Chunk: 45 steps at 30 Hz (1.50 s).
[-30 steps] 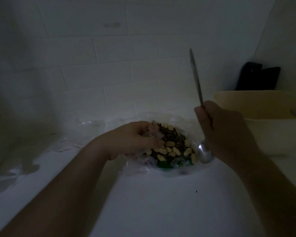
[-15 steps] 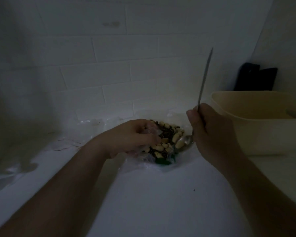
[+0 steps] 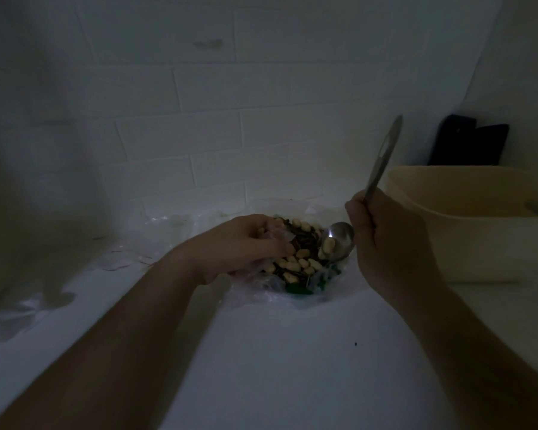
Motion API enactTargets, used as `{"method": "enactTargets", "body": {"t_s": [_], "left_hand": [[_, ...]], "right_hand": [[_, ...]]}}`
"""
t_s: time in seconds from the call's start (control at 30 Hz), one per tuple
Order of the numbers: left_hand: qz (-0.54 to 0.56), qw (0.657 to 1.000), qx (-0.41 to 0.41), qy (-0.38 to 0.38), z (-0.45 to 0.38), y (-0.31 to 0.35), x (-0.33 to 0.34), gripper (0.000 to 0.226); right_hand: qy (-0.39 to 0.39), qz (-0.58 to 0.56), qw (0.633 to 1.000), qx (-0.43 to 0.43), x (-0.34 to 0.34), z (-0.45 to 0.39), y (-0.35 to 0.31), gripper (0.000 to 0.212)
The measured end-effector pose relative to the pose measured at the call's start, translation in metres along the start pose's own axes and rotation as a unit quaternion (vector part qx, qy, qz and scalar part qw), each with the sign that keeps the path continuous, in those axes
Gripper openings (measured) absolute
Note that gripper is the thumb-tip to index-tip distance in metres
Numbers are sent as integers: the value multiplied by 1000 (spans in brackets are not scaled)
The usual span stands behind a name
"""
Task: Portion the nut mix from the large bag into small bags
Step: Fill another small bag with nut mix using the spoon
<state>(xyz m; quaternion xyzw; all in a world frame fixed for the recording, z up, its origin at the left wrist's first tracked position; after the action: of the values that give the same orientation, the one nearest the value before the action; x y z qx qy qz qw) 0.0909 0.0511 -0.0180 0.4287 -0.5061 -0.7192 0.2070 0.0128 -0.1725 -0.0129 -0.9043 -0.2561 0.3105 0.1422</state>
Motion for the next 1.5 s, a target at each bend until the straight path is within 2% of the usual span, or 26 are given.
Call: {"method": "enactTargets", "body": {"t_s": [0.1,0.2,0.3,0.37,0.43,0.53,0.63,0.73,0.83,0.93,0.97,1.07,1.13,1.2,1.27,1.37,1.5], "left_hand": [[-1,1000,-5,-1,-2,-2,-1,27],[6,1000,-6,-4,0,1,0,24],[24,1000,-3,-6,0,2,5,40],[49,999,5,-16,-1,1,8,51],[66,998,10,-13,-4,-1,9,51],[144,989,12,12,-7,-1,13,39],[256,967,20,-4,-6,2,18,21],[260,965,24,-2,-5,4,19,25],[218,976,10,-6,-4,3,8,29],[102,994,-31,-14,2,1,-8,64],[71,997,-38,-12,3,1,-11,69],[52,998,-26,33,4,4,-15,58],[65,993,36,92,2,7,-14,51],[69,981,111,141,1,10,-10,57],[-7,971,157,180,2,12,-3,63],[-159,950,159,217,2,11,11,75],[-224,940,116,230,-3,8,28,74]], "right_hand": [[-3,19,1000,-6,0,-1,3,29],[-65,34,997,9,3,-1,-3,26],[-109,31,994,7,10,3,-14,23],[-123,-1,992,7,16,7,-20,30],[-118,-33,992,14,20,10,-23,36],[-109,-59,991,55,22,12,-20,42],[-100,-100,980,138,24,14,-16,31],[-90,-110,968,207,27,13,-10,29],[-74,-126,957,252,26,11,-3,30],[-45,-153,946,281,21,8,2,29],[-34,-164,943,287,20,7,3,29],[-3,-200,935,292,17,4,4,30],[8,-206,939,276,14,1,4,29],[20,-219,944,247,9,-1,1,26],[35,-211,954,209,3,-4,-1,24],[58,-176,969,162,-4,-7,0,23],[76,-203,967,132,-8,-9,1,21]]}}
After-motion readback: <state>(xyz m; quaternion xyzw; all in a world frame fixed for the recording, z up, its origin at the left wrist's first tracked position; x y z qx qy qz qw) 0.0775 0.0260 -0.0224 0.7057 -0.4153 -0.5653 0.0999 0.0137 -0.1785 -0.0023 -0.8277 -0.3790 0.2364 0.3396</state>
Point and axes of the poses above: each hand's wrist, its own z-axis away from the middle knuckle, its own x-axis out of the palm, y = z × x, the point moved 1 cm from there along -z, towards the middle knuckle, and after that the axes turned 1 degree about -z, right-handed, at the moved point
